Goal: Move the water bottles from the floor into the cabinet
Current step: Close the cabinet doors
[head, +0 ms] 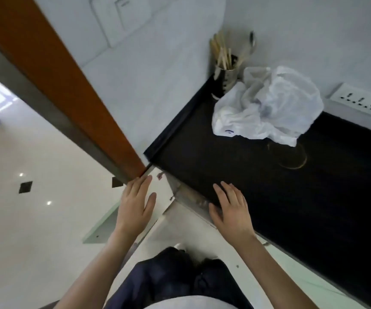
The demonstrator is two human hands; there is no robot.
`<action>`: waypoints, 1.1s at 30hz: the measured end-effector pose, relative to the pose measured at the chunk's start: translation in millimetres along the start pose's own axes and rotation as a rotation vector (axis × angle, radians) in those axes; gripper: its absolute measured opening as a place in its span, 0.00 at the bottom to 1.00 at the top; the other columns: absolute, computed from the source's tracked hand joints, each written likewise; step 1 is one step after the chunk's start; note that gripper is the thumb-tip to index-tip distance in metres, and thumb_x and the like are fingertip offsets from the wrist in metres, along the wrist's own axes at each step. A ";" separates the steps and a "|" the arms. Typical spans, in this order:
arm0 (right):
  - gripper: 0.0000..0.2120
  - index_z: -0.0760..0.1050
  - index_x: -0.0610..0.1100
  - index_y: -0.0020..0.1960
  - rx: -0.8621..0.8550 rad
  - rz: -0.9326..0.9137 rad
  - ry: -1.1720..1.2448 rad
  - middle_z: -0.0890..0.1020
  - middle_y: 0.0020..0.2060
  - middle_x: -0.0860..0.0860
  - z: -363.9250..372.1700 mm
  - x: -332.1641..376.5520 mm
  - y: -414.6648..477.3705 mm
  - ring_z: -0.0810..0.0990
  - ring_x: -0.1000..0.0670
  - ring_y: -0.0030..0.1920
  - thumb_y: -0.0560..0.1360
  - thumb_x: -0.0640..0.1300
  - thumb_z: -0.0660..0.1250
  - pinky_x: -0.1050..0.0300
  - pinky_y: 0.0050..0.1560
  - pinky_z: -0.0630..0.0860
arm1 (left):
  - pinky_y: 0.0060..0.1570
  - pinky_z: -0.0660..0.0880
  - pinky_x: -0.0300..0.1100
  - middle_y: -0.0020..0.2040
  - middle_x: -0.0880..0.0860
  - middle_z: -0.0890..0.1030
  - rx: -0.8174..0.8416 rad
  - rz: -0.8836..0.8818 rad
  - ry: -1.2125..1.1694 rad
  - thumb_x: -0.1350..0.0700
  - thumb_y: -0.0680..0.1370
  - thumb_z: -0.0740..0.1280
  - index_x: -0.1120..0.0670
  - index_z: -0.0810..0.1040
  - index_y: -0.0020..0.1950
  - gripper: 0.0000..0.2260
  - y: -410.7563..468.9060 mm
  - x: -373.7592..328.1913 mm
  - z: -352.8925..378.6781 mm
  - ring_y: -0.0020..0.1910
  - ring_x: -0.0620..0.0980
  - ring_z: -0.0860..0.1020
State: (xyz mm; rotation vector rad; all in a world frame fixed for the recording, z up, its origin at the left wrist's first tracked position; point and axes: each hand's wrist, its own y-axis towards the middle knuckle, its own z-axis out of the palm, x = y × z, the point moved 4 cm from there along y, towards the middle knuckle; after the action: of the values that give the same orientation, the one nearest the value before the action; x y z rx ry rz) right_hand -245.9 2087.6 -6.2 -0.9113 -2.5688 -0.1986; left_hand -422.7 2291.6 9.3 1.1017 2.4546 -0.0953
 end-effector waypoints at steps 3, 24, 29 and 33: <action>0.27 0.68 0.46 0.74 0.055 -0.093 -0.040 0.70 0.72 0.45 17.0 19.5 15.5 0.65 0.40 0.74 0.79 0.56 0.54 0.39 0.73 0.64 | 0.70 0.65 0.55 0.70 0.56 0.74 -0.033 -0.142 0.025 0.45 0.81 0.54 0.57 0.71 0.73 0.25 -20.0 38.2 -8.7 0.70 0.58 0.69; 0.29 0.53 0.53 0.80 0.237 0.034 -0.281 0.59 0.79 0.50 112.4 -22.2 38.6 0.52 0.39 0.79 0.81 0.50 0.58 0.32 0.75 0.51 | 0.59 0.73 0.51 0.67 0.51 0.76 0.167 -0.525 -0.049 0.48 0.82 0.60 0.46 0.66 0.75 0.20 -89.8 192.4 66.1 0.57 0.56 0.75; 0.31 0.52 0.52 0.80 0.248 0.012 -0.288 0.58 0.79 0.50 111.4 -24.1 39.5 0.51 0.38 0.78 0.81 0.50 0.60 0.33 0.75 0.50 | 0.52 0.75 0.46 0.65 0.50 0.77 0.230 -0.498 -0.151 0.52 0.80 0.65 0.44 0.67 0.74 0.22 -108.8 167.3 72.9 0.56 0.54 0.76; 0.30 0.54 0.54 0.80 0.272 -0.023 -0.266 0.58 0.79 0.51 105.5 -28.9 41.8 0.52 0.40 0.79 0.81 0.50 0.60 0.35 0.75 0.51 | 0.46 0.74 0.39 0.61 0.46 0.78 0.331 -0.517 -0.216 0.51 0.78 0.68 0.40 0.67 0.74 0.25 -122.6 127.5 90.2 0.50 0.46 0.79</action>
State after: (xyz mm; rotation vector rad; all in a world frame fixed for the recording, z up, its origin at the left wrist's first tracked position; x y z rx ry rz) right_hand -233.8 2131.3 -114.2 -0.8530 -2.7573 0.2786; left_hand -552.6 2275.2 -140.0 0.5077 2.5132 -0.7592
